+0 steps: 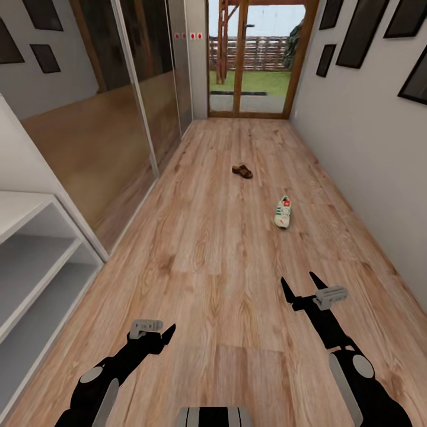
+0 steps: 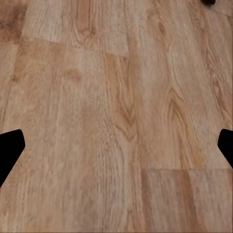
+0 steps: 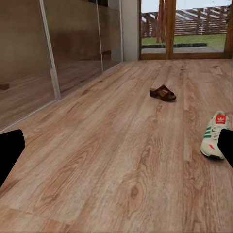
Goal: Pick up the two gym shoes and the two sandals from the corridor floor and place them onto the hallstand (shoe rack) in the corridor, making sure they are on the rack and not on the floor. Arrange them so the two gym shoes are next to each other and the two sandals are next to each other.
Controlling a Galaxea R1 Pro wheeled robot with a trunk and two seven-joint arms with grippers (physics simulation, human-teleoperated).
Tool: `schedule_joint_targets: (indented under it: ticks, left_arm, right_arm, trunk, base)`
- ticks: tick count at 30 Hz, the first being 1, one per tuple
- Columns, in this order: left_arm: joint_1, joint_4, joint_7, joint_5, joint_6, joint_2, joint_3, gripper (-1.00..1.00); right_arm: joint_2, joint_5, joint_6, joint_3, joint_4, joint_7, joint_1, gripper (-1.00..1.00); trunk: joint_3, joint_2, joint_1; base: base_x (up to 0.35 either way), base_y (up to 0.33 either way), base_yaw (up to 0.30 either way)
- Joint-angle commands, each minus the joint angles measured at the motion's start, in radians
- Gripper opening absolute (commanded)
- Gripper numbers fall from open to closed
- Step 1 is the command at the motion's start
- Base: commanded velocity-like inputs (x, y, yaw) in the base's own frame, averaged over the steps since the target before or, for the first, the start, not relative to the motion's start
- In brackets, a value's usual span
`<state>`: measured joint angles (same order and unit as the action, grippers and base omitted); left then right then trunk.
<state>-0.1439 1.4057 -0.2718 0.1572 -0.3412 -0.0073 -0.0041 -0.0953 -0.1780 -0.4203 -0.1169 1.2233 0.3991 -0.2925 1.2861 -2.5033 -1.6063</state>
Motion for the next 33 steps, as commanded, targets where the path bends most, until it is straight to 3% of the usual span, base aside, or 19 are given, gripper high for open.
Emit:
schedule_joint_targets:
  ticks: [1, 33]
  left_arm:
    - [0.0, 0.001, -0.001, 0.01, -0.009, -0.001, 0.001, 1.0]
    - [0.0, 0.001, 0.0, 0.01, -0.009, 0.0, 0.001, 1.0]
  right_arm:
    - [0.0, -0.011, 0.0, 0.0, -0.001, 0.008, 0.0, 1.0]
    - [0.0, -0.011, 0.0, -0.001, -0.004, 0.006, 0.0, 1.0]
  trunk:
    - [0.001, 0.0, 0.0]
    - [0.001, 0.0, 0.0]
  base:
    - [0.334, 0.0, 0.0]
    - [0.334, 0.018, -0.004]
